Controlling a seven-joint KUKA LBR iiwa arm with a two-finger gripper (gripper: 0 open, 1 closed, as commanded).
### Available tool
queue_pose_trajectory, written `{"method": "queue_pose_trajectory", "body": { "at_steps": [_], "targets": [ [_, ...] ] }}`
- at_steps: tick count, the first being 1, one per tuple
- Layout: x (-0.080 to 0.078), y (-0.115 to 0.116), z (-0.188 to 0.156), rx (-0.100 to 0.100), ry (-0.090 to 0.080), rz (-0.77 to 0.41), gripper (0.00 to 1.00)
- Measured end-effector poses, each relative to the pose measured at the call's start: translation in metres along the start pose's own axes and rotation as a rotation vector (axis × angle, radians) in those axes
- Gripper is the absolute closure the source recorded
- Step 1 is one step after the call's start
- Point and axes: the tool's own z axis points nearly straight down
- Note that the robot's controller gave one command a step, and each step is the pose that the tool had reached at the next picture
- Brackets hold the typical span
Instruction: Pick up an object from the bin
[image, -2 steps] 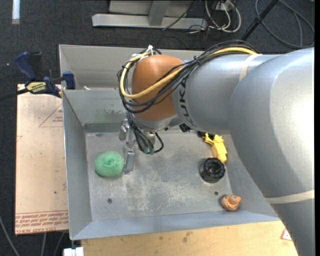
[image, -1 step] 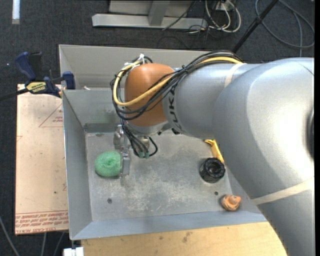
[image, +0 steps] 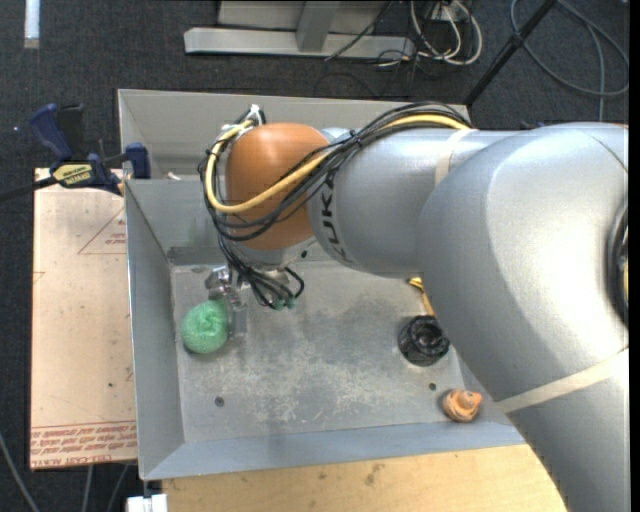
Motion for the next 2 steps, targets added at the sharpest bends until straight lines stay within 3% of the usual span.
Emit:
{"method": "queue_pose_trajectory", "body": {
  "at_steps": [1,2],
  "targets": [
    [0.0,0.0,0.0,0.0,0.0,0.0,1.0],
    [0.049,0.006,0.007,0.0,0.001,-0.046,1.0]
  ]
}}
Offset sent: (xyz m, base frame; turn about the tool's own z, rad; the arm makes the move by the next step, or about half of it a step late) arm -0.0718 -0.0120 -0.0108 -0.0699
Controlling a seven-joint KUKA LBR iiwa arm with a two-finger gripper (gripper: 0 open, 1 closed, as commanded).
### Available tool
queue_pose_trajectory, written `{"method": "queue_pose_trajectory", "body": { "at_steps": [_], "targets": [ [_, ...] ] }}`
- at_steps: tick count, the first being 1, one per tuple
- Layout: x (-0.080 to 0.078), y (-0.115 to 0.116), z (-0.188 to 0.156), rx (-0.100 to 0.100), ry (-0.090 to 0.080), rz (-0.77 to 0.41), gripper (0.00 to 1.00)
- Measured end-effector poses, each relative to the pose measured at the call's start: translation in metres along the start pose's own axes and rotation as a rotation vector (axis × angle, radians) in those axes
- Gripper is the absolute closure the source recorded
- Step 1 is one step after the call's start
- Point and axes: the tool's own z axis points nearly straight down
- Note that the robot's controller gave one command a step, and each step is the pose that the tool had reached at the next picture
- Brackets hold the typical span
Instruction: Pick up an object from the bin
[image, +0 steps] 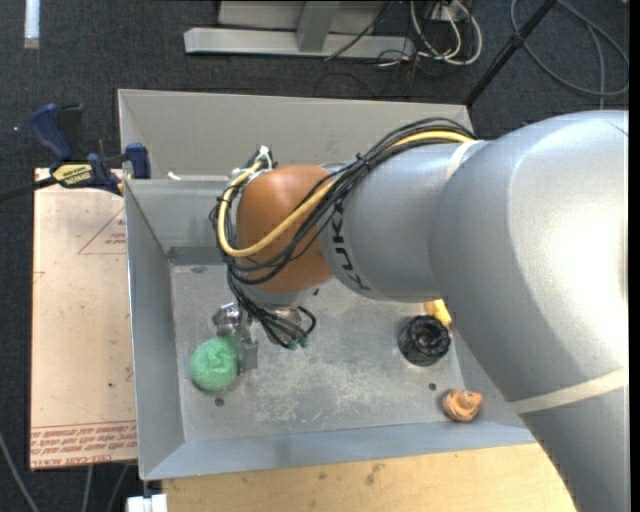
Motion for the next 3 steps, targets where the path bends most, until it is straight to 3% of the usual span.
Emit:
{"method": "queue_pose_trajectory", "body": {
  "at_steps": [1,3],
  "targets": [
    [0.0207,-0.0096,0.0027,0.0,0.001,-0.201,1.0],
    [0.0207,-0.0095,0.0027,-0.001,0.001,-0.201,1.0]
  ]
}}
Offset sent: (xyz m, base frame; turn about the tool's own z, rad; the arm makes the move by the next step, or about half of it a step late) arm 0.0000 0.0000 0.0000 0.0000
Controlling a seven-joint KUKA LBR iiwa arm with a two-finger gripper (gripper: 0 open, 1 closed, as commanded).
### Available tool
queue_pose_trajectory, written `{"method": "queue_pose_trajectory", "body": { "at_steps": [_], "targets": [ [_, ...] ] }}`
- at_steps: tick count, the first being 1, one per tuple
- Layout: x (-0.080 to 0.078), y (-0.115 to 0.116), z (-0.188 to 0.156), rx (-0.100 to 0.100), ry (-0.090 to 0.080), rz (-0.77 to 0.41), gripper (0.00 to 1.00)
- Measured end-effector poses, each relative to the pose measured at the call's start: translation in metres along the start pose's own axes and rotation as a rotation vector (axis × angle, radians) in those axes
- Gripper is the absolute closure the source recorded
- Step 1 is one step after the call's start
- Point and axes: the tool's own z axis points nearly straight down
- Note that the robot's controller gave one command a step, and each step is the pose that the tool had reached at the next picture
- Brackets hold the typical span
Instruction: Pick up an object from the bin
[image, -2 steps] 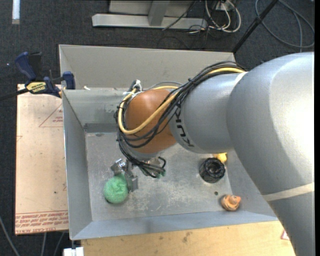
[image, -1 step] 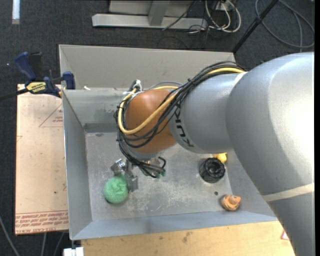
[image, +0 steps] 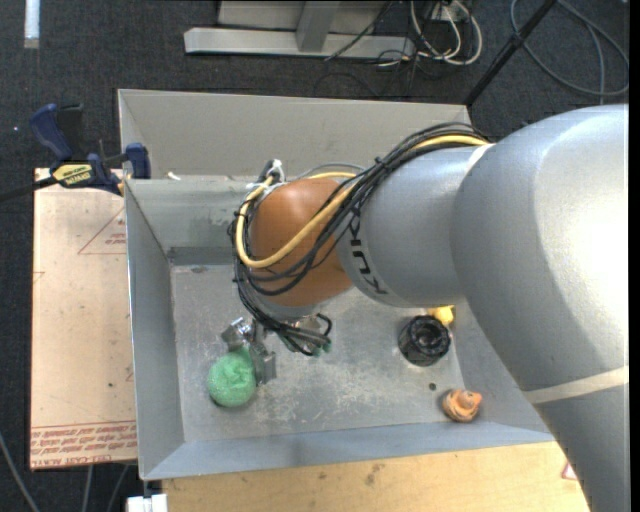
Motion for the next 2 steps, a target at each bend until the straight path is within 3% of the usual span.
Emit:
{"method": "queue_pose_trajectory", "body": {
  "at_steps": [2],
  "targets": [
    [0.0,0.0,0.0,0.0,0.0,0.0,1.0]
  ]
}}
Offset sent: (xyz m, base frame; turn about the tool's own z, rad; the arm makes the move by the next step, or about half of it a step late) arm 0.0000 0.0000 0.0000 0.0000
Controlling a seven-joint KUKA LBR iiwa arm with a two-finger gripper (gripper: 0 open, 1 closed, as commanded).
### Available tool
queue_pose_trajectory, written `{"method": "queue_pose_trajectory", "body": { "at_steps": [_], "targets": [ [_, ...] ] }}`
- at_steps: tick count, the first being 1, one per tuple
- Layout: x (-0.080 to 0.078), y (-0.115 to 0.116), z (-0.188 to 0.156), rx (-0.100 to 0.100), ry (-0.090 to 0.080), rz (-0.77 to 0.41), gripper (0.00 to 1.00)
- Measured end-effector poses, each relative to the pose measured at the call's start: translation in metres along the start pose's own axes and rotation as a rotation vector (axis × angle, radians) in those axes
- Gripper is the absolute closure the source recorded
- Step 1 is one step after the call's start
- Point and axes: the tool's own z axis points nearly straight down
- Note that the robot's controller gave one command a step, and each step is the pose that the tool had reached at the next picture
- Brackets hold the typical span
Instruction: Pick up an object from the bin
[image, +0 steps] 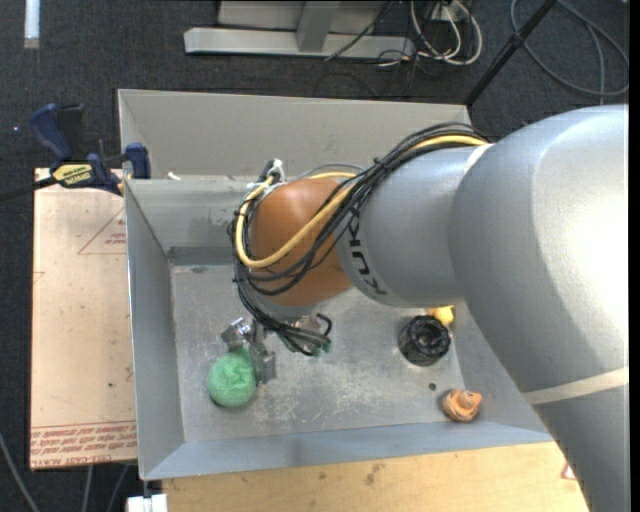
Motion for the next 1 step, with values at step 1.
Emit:
{"method": "queue_pose_trajectory", "body": {
  "at_steps": [1],
  "targets": [
    [0.0,0.0,0.0,0.0,0.0,0.0,1.0]
  ]
}}
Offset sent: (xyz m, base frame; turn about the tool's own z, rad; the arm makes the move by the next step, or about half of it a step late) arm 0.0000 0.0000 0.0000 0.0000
